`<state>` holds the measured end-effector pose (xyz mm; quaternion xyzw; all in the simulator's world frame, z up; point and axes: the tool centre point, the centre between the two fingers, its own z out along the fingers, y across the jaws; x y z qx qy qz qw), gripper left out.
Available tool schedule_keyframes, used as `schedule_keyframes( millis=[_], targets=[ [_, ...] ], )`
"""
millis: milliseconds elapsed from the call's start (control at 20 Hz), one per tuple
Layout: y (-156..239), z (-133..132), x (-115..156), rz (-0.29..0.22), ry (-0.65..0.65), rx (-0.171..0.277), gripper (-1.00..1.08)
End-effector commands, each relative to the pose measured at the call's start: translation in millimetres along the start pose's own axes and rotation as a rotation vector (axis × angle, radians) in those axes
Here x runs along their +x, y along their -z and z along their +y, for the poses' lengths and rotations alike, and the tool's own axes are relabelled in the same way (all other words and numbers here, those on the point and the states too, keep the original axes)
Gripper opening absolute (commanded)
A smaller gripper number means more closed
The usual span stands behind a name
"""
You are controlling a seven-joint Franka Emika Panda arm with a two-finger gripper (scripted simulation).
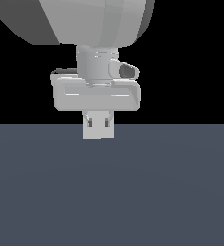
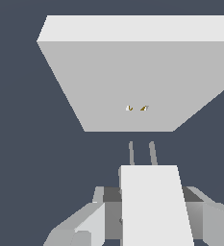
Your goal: Plug the charger into the wall socket.
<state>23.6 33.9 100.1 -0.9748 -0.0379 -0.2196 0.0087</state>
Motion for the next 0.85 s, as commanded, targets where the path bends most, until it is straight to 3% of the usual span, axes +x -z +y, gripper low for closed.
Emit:
schedule_keyframes(
  millis=[0, 450, 800],
  targets=[
    [-2.3, 0.0, 5.4, 0.0, 0.0, 0.0, -1.0],
    [-15.5, -0.1, 33.2, 0.0, -0.001, 0.001, -1.0],
    [-19.0, -0.2, 39.8, 0.0, 0.0, 0.0, -1.0]
  ],
)
